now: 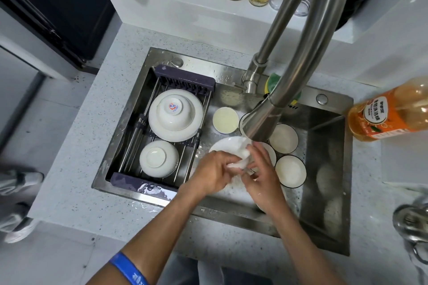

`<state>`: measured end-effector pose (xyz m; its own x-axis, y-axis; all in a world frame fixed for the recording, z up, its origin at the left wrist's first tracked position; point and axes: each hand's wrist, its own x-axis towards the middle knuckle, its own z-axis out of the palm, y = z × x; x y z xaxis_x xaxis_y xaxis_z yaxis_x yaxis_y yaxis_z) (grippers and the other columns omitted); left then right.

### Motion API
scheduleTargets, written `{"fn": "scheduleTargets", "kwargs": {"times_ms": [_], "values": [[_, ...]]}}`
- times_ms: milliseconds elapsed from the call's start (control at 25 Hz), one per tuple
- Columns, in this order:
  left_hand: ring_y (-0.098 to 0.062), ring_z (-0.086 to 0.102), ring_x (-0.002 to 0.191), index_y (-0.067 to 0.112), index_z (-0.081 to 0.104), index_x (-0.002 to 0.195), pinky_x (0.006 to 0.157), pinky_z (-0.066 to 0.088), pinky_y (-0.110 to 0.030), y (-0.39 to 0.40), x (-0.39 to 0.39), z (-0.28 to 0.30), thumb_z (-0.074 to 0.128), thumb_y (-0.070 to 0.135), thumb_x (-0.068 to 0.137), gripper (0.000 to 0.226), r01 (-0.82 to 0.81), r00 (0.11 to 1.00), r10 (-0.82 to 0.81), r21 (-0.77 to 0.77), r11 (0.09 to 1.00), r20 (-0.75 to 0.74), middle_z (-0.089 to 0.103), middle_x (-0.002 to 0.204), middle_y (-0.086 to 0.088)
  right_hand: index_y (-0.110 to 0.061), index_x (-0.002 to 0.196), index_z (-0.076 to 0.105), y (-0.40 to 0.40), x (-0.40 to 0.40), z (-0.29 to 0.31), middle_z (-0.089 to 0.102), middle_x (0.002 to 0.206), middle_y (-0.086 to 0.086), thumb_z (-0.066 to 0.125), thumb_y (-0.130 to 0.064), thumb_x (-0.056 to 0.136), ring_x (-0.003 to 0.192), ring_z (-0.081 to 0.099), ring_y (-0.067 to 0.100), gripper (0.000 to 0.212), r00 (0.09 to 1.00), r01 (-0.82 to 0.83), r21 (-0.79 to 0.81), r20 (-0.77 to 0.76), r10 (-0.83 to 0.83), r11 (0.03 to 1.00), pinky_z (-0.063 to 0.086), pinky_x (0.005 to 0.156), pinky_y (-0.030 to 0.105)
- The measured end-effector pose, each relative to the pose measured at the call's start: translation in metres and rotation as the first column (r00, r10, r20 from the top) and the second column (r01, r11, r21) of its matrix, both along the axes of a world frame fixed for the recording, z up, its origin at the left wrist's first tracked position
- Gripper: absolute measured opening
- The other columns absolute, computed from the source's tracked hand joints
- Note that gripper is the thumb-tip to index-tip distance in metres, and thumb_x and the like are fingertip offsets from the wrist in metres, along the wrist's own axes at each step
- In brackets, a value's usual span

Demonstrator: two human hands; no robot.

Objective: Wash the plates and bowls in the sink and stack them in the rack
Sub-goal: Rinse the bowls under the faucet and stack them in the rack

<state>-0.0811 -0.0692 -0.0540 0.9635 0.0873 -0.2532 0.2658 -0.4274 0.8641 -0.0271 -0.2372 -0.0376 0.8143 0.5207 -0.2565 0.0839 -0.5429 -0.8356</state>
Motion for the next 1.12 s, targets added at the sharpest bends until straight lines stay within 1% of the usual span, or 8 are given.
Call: {"fn": "scheduleTargets", "kwargs": {"times_ms": [80,200,320,400,440,560,800,1120], "values": [[-0.014,0.069,0.087,0.026,0.075,0.096,0.102,0.04,-0.027,0.004,0.0,0.005,0.071,0.015,0.081,0.019,0.209,0.943,-0.295,0.419,0.884,0.152,0.076,0.084,0.003,-0.022,0.124,0.06,-0.007,0.01,-0.005,0.051,0.134,-0.01,0.059,-0.03,0.091,0.105,0.056,0.015,0.034,0.876,-0.304,-0.226,0.315,0.365,0.925,0.053,0.079,0.029],[-0.021,0.064,0.092,0.026,0.077,0.086,0.095,0.032,-0.033,0.009,0.0,0.007,0.067,0.038,0.082,0.016,0.029,0.905,-0.283,0.617,0.787,0.319,0.072,0.085,0.005,-0.018,0.095,0.067,-0.012,0.018,-0.004,0.064,0.095,-0.006,0.051,-0.041,0.094,0.083,0.053,0.022,0.028,0.794,-0.267,-0.379,0.435,0.425,0.886,0.051,0.067,0.038],[-0.017,0.05,0.127,0.019,0.072,0.114,0.107,0.036,-0.028,-0.006,-0.012,0.012,0.073,0.027,0.078,0.037,-0.248,0.923,0.215,0.066,0.967,0.318,0.057,0.134,-0.003,-0.016,0.084,0.067,-0.006,0.001,0.0,0.064,0.08,-0.004,0.07,-0.025,0.089,0.073,0.049,0.023,0.011,0.755,-0.161,-0.403,0.537,0.375,0.901,0.047,0.06,0.035],[-0.009,0.046,0.133,0.019,0.056,0.135,0.106,0.042,-0.023,-0.017,-0.016,0.028,0.072,-0.001,0.078,0.063,-0.456,0.871,0.49,-0.439,0.774,-0.042,0.049,0.143,0.004,-0.016,0.081,0.069,0.004,-0.005,0.003,0.064,0.077,-0.004,0.075,-0.02,0.085,0.072,0.049,0.022,0.009,0.768,-0.103,-0.418,0.543,0.34,0.902,0.046,0.059,0.033],[-0.008,0.05,0.129,0.02,0.05,0.139,0.102,0.046,-0.022,-0.019,-0.016,0.034,0.068,-0.008,0.081,0.067,-0.564,0.809,0.557,-0.516,0.645,-0.188,0.051,0.14,0.008,-0.016,0.08,0.069,0.006,-0.006,0.004,0.064,0.076,-0.004,0.077,-0.02,0.083,0.072,0.05,0.022,0.009,0.777,-0.068,-0.432,0.543,0.32,0.899,0.046,0.059,0.032],[-0.015,0.06,0.118,0.012,0.051,0.139,0.101,0.05,-0.03,-0.014,-0.01,0.031,0.063,-0.003,0.09,0.052,-0.739,0.662,0.622,-0.501,0.45,-0.418,0.062,0.128,0.0,-0.016,0.076,0.069,0.004,-0.015,0.007,0.064,0.073,-0.003,0.082,-0.019,0.078,0.071,0.051,0.023,0.013,0.773,-0.028,-0.489,0.543,0.329,0.872,0.046,0.058,0.031],[-0.012,0.067,0.094,0.007,0.063,0.122,0.081,0.056,-0.02,-0.01,0.0,0.027,0.063,0.003,0.091,0.031,-0.79,0.605,0.606,-0.485,0.375,-0.516,0.071,0.114,-0.007,-0.015,0.077,0.072,0.005,-0.022,0.014,0.066,0.073,-0.002,0.085,-0.018,0.074,0.072,0.053,0.023,0.013,0.812,-0.002,-0.506,0.502,0.296,0.862,0.051,0.059,0.034],[-0.019,0.066,0.091,0.006,0.071,0.107,0.089,0.053,-0.034,-0.008,0.003,0.022,0.055,-0.007,0.091,0.027,-0.766,0.634,0.629,-0.48,0.428,-0.45,0.074,0.099,-0.009,-0.015,0.074,0.07,0.015,-0.025,0.015,0.064,0.071,-0.002,0.085,-0.015,0.071,0.071,0.052,0.024,0.016,0.796,0.01,-0.501,0.528,0.297,0.865,0.051,0.059,0.034]]}}
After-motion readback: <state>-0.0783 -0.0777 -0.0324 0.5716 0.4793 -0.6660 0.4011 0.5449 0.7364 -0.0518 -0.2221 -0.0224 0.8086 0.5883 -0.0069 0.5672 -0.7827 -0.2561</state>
